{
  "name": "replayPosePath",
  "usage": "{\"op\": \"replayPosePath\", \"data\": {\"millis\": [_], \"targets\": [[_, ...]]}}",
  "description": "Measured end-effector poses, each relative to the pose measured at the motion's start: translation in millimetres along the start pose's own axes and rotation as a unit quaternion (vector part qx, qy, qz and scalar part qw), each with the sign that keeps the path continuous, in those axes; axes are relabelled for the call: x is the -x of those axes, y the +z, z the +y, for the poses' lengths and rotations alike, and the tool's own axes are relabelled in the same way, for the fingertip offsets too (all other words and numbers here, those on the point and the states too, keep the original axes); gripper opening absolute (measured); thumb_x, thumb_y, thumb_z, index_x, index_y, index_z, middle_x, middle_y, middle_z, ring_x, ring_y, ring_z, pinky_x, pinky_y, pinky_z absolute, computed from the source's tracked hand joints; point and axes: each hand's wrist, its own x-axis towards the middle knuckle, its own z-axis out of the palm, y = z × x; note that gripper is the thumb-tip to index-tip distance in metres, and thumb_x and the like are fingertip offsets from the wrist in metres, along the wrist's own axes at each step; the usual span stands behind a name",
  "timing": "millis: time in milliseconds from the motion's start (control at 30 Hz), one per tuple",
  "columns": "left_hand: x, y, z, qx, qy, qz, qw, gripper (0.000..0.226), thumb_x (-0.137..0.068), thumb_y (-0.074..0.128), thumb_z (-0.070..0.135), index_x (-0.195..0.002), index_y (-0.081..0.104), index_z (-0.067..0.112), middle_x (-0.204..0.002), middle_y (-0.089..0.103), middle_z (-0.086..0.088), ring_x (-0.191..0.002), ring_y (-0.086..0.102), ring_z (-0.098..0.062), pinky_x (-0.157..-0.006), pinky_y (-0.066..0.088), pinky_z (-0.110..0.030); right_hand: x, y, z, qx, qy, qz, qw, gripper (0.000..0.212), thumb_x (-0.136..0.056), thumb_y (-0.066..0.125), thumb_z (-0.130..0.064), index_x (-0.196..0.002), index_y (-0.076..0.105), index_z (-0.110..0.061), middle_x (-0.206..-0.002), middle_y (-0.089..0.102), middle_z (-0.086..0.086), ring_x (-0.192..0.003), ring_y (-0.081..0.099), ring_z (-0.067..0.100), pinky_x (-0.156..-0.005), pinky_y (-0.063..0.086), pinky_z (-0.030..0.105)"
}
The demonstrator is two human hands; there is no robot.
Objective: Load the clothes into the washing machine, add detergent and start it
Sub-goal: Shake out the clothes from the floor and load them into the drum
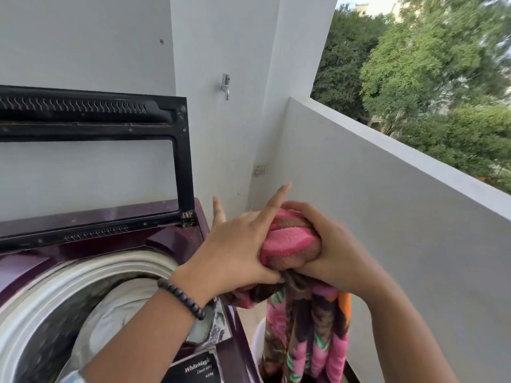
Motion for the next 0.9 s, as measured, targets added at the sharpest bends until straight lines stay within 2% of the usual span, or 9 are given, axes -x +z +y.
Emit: {"op": "replayPosePath", "data": {"millis": [100,167,300,400,533,667,733,833,900], "targets": [[-1.3,0.9,-7.4,0.093,0.007,0.055,0.994,0.108,-0.062,0.08,0.042,-0.146,0.013,0.051,-0.121,0.061,0.02,-0.106,0.059,-0.005,-0.118,0.02,-0.053,2.3,-6.1,1.5,-0.044,0.012,-0.011,0.999,0.083,-0.063,0.08,-0.011,-0.133,0.045,-0.036,-0.115,0.064,-0.016,-0.105,0.06,0.0,-0.085,0.045,0.013],[-0.9,1.0,-13.2,0.183,0.021,0.093,0.978,0.091,-0.061,0.083,0.037,-0.137,0.036,0.049,-0.115,0.065,0.02,-0.1,0.062,-0.001,-0.103,0.045,-0.037,5.1,-8.5,8.8,-0.143,0.04,-0.055,0.987,0.085,-0.065,0.075,-0.007,-0.136,0.041,-0.039,-0.122,0.06,-0.017,-0.11,0.06,0.004,-0.089,0.047,0.017],[-1.7,-3.0,-26.0,0.344,0.019,0.167,0.924,0.071,-0.062,0.084,0.012,-0.12,0.057,0.042,-0.11,0.069,0.016,-0.102,0.065,0.001,-0.087,0.049,-0.015,20.5,2.8,37.0,-0.327,0.113,-0.119,0.931,0.108,-0.065,0.087,-0.025,-0.15,0.022,-0.033,-0.147,0.046,-0.011,-0.133,0.049,0.014,-0.104,0.045,0.03],[-9.6,-3.8,-34.4,0.487,-0.024,0.253,0.836,0.065,-0.065,0.08,-0.005,-0.115,0.061,0.032,-0.107,0.071,0.003,-0.102,0.068,-0.012,-0.087,0.053,-0.023,32.4,27.1,51.2,-0.372,0.159,-0.125,0.906,0.123,-0.056,0.091,-0.047,-0.152,0.018,-0.022,-0.151,0.044,0.001,-0.138,0.044,0.022,-0.11,0.04,0.04],[-19.7,12.0,-27.4,0.636,-0.108,0.341,0.683,0.057,-0.067,0.072,-0.003,-0.12,0.059,0.012,-0.11,0.07,-0.008,-0.104,0.067,-0.021,-0.084,0.056,-0.027,34.0,50.5,49.9,-0.469,0.167,-0.056,0.865,0.118,-0.052,0.094,-0.042,-0.147,0.029,-0.017,-0.144,0.052,0.006,-0.133,0.049,0.028,-0.11,0.04,0.048],[-15.2,40.0,-9.4,0.709,-0.168,0.345,0.591,0.072,-0.072,0.072,0.009,-0.139,0.046,0.009,-0.126,0.065,-0.013,-0.117,0.062,-0.027,-0.104,0.047,-0.048,19.1,57.8,39.8,-0.53,0.166,0.061,0.829,0.109,-0.051,0.095,-0.036,-0.142,0.039,-0.016,-0.137,0.058,0.009,-0.127,0.054,0.031,-0.107,0.042,0.052],[-9.3,48.2,-0.5,0.715,-0.18,0.327,0.591,0.08,-0.072,0.079,0.013,-0.143,0.042,0.017,-0.126,0.066,-0.004,-0.117,0.063,-0.019,-0.106,0.045,-0.047,12.9,57.9,39.1,-0.511,0.18,0.132,0.83,0.096,-0.053,0.094,-0.026,-0.136,0.047,-0.015,-0.129,0.064,0.01,-0.121,0.059,0.032,-0.103,0.045,0.055],[-2.0,53.8,2.4,0.7,-0.171,0.239,0.651,0.064,-0.071,0.075,0.022,-0.129,0.05,0.03,-0.117,0.07,0.008,-0.112,0.064,-0.01,-0.107,0.044,-0.045,9.0,51.6,47.5,-0.478,0.183,0.207,0.834,0.071,-0.061,0.079,-0.003,-0.127,0.055,-0.013,-0.117,0.07,0.012,-0.109,0.066,0.032,-0.098,0.049,0.057],[4.9,52.1,-8.2,0.687,-0.147,0.162,0.693,0.071,-0.071,0.083,0.026,-0.129,0.046,0.041,-0.124,0.066,0.013,-0.119,0.06,-0.007,-0.11,0.04,-0.046,8.8,41.3,56.8,-0.428,0.169,0.232,0.857,0.071,-0.054,0.079,-0.006,-0.121,0.059,-0.016,-0.112,0.072,0.008,-0.106,0.068,0.026,-0.096,0.052,0.049]]}}
